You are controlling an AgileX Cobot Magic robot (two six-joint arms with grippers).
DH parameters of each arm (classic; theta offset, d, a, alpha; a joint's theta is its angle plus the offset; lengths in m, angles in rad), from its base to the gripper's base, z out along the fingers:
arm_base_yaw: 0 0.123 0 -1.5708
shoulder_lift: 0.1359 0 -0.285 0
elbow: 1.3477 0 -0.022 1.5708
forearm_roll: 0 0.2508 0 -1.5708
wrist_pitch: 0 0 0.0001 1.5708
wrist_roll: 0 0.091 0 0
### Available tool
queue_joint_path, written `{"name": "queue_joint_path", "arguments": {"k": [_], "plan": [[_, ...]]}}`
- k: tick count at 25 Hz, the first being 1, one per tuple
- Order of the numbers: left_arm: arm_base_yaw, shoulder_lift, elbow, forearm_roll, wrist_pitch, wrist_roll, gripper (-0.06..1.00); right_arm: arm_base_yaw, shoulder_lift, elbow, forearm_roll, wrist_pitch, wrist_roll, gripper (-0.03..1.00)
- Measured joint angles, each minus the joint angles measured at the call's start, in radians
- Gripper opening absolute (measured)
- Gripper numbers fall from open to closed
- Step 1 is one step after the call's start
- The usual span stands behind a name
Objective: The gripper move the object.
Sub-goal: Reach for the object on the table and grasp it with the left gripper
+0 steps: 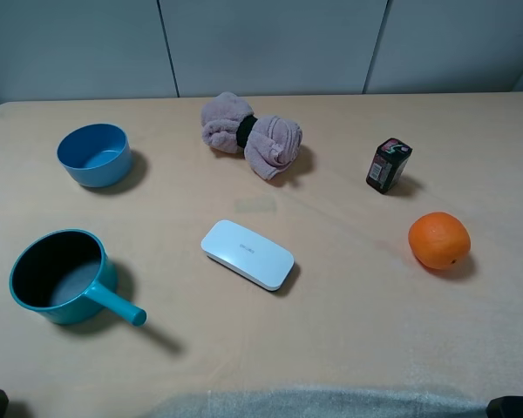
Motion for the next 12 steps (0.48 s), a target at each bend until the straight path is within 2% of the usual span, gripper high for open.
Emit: {"name": "queue_joint_path", "arguments": {"k": [12], "plan": [[0.000, 0.000, 0.000, 0.008, 0.000, 0.000, 0.99, 0.000, 0.000, 0.000, 0.000, 0.000, 0.000, 0.67]]}}
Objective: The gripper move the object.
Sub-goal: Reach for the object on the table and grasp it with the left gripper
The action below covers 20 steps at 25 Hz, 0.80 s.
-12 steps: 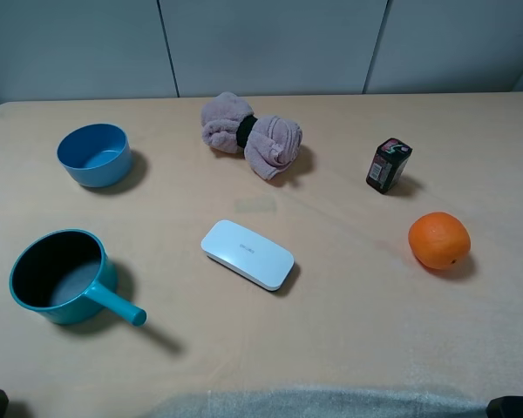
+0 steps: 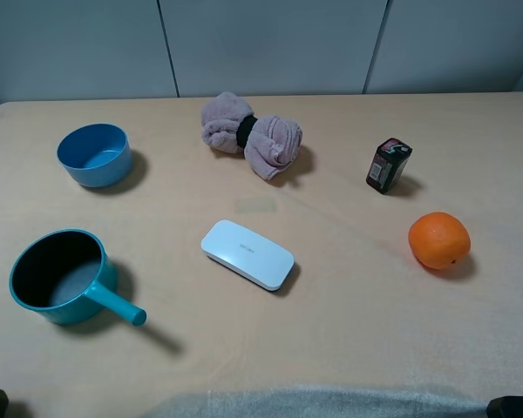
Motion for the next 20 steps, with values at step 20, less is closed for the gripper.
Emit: {"name": "queue_joint_path", "arguments": {"k": [20], "plan": [[-0.003, 0.000, 0.000, 0.000, 0.000, 0.000, 0.99, 0.000, 0.000, 0.000, 0.000, 0.000, 0.000, 0.67]]}}
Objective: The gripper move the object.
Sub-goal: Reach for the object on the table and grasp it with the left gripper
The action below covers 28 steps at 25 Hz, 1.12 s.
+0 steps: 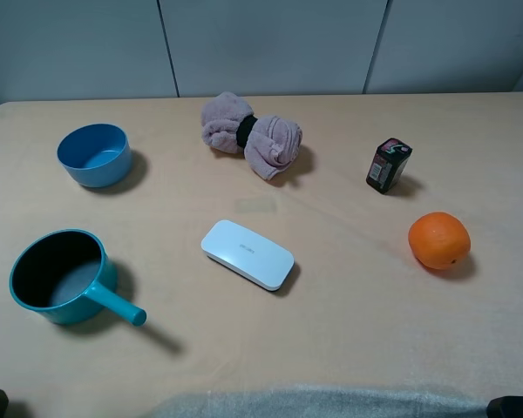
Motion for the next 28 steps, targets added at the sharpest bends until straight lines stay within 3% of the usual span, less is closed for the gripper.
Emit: {"name": "queue_joint_path", "arguments": {"k": [5, 13, 28], "plan": [[0.000, 0.017, 0.000, 0.000, -0.004, 0.000, 0.99, 0.000, 0.000, 0.000, 0.000, 0.000, 0.000, 0.67], [0.000, 0.249, -0.010, 0.000, -0.008, 0.000, 0.99, 0.000, 0.000, 0.000, 0.000, 0.000, 0.000, 0.67], [0.000, 0.749, -0.214, 0.001, -0.001, 0.000, 0.99, 0.000, 0.000, 0.000, 0.000, 0.000, 0.000, 0.67]]}}
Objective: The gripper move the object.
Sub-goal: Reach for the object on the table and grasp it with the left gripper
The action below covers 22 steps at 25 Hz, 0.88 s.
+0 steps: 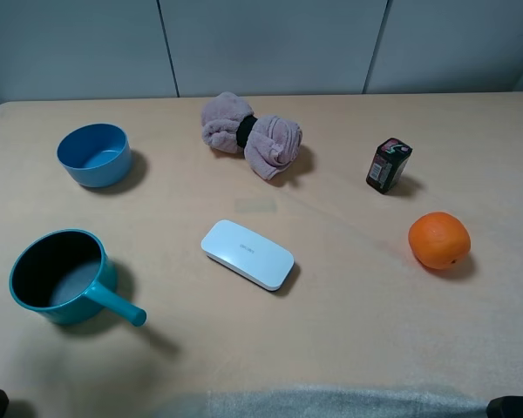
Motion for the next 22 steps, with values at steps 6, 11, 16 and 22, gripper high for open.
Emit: {"name": "queue_joint_path", "arguments": {"k": [6, 11, 16, 22], "plan": [[0.000, 0.179, -0.042, 0.001, -0.001, 0.000, 0.99, 0.000, 0.000, 0.000, 0.000, 0.000, 0.000, 0.67], [0.000, 0.266, -0.060, 0.022, -0.002, 0.045, 0.99, 0.000, 0.000, 0.000, 0.000, 0.000, 0.000, 0.67], [0.000, 0.319, -0.060, 0.027, -0.005, 0.100, 0.99, 0.000, 0.000, 0.000, 0.000, 0.000, 0.000, 0.67], [0.000, 0.342, -0.061, 0.028, -0.027, 0.235, 0.99, 0.000, 0.000, 0.000, 0.000, 0.000, 0.000, 0.67]]}}
